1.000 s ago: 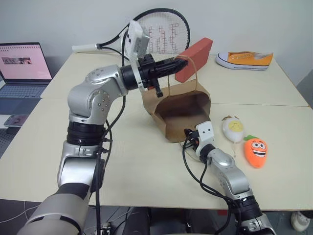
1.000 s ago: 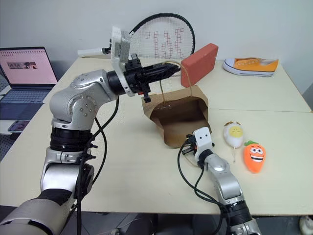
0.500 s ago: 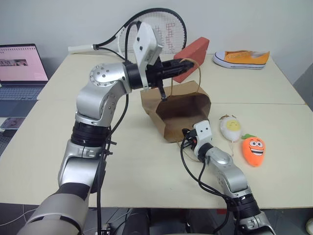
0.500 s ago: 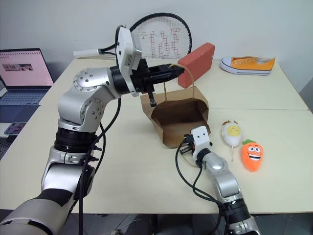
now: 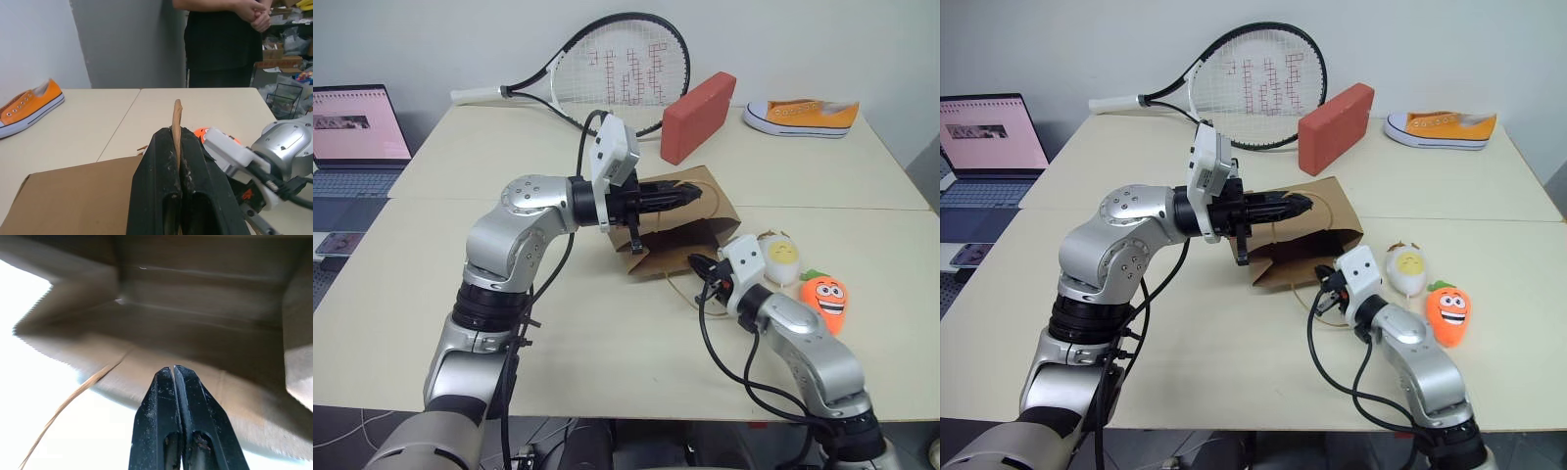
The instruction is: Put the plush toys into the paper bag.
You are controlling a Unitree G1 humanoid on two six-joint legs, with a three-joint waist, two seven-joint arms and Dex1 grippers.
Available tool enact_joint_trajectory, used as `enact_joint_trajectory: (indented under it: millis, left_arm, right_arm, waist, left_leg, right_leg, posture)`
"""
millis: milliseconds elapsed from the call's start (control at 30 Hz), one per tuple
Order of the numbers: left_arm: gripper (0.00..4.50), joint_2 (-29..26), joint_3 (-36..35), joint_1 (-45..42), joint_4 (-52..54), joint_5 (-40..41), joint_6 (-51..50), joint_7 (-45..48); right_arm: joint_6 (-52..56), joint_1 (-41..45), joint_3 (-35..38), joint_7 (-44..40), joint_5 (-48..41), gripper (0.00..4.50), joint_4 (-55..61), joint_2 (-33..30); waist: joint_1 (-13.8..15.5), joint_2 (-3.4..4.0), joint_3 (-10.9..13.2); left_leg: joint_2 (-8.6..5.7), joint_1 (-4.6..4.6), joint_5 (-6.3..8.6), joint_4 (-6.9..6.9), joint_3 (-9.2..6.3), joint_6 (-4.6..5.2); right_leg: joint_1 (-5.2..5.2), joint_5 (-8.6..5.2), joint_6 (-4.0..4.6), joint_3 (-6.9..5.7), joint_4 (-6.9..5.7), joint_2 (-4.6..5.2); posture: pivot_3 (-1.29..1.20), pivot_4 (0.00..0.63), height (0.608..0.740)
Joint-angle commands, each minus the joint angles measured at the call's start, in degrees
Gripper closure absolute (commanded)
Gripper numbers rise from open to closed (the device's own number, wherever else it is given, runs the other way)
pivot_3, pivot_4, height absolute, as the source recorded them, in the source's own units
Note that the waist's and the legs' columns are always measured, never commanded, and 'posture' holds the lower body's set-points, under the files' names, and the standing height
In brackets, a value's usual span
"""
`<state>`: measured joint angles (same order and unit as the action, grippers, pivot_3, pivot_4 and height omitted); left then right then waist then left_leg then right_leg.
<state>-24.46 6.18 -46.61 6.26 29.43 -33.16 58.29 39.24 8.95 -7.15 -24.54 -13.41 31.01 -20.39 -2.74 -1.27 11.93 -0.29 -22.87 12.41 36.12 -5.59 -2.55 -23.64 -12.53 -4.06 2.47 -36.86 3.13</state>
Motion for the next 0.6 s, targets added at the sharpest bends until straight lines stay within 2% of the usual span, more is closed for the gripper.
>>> enact_joint_trajectory:
  millis: [33,100,267,333,433,600]
  left_arm:
    - [4.5,0.61,0.08,0.43,2.14,1.81,-0.5,0.58]
    - [4.5,0.93,0.41,0.93,2.55,2.15,-0.93,0.6]
    - [4.5,2.0,1.27,2.59,3.66,3.55,-2.75,0.23]
    - [4.5,3.29,1.26,3.17,3.87,4.31,-3.76,-0.86]
    - [4.5,4.98,1.22,3.66,3.75,4.74,-4.82,-2.3]
    - [4.5,5.66,1.0,3.79,3.65,4.68,-5.25,-3.59]
  right_arm:
    - [4.62,-1.04,7.27,-4.26,-6.6,4.29,9.32,-5.14]
    - [6.34,-2.48,11.44,-7.41,-9.43,3.89,11.61,-9.75]
    - [7.33,-5.44,20.22,-12.19,-12.36,2.15,12.19,-19.73]
    - [3.5,-7.3,19.54,-12.54,-7.99,1.43,9.9,-23.8]
    - [-2.13,-9.27,14.71,-10.23,0.48,0.39,5.7,-27.75]
    - [-10.37,-9.67,7.82,-6.85,11.85,0.39,-1.33,-29.59]
  waist:
    - [0.16,-0.01,0.0]
    - [0.47,0.0,0.0]
    - [0.86,-0.02,0.01]
    - [0.89,-0.03,0.02]
    - [0.95,-0.04,0.02]
    - [0.85,-0.04,0.02]
  left_leg:
    - [0.0,-0.01,0.0,0.0,-0.01,0.0]
    - [0.0,-0.01,0.0,0.0,-0.01,0.0]
    - [0.0,-0.02,0.0,0.01,0.01,0.0]
    - [0.0,-0.01,0.0,0.01,0.03,0.0]
    - [0.0,-0.02,0.0,0.03,0.03,0.0]
    - [0.0,0.0,0.0,0.02,0.09,0.0]
  right_leg:
    - [0.0,0.0,0.0,-0.01,0.01,0.0]
    - [0.01,0.0,0.0,-0.02,0.02,0.0]
    - [0.02,-0.01,0.01,-0.02,0.05,0.01]
    - [0.03,-0.02,0.02,-0.02,0.05,0.01]
    - [0.05,-0.04,0.05,-0.03,0.08,0.01]
    - [0.04,-0.14,0.23,0.02,0.07,0.01]
  posture:
    - [0.0,0.15,0.74]
    - [0.0,0.15,0.74]
    - [0.0,0.15,0.74]
    - [0.0,0.15,0.74]
    - [0.0,0.15,0.74]
    - [0.0,0.15,0.74]
